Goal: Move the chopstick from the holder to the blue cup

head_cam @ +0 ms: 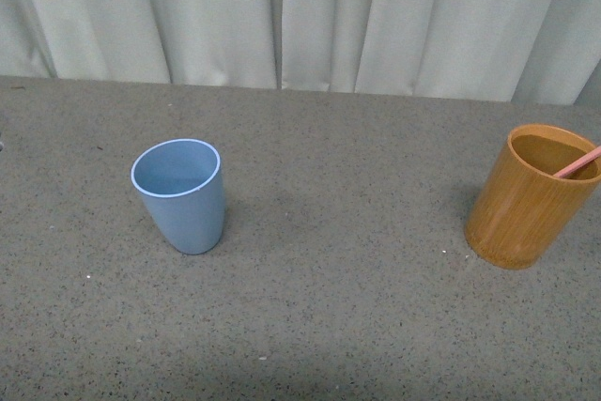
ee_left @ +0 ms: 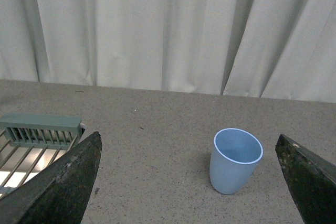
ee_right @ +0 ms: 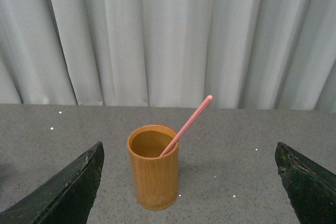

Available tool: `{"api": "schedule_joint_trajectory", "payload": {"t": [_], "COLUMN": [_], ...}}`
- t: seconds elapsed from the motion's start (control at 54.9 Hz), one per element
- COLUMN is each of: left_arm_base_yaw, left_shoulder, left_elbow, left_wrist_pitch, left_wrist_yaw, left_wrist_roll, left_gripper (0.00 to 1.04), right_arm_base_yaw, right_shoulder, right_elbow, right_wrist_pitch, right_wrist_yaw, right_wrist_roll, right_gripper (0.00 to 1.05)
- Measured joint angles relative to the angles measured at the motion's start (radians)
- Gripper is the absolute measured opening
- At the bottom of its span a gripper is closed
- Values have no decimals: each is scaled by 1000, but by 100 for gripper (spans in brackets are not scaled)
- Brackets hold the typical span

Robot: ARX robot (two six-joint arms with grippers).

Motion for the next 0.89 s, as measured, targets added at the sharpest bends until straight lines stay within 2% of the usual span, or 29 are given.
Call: {"api": "schedule_joint_trajectory", "payload": {"t": [0.892], "left_arm_base_yaw": [0], "left_shoulder": [0], "left_elbow": [0], "left_wrist_pitch": [0], "left_wrist_yaw": [0], "left_wrist_roll": [0], "left_gripper": [98], "right_arm_base_yaw": [0], "right_shoulder": [0], "right_elbow": [0], "right_wrist_pitch": [0], "right_wrist_yaw": [0], "right_wrist_roll": [0], "right_gripper": [95]}}
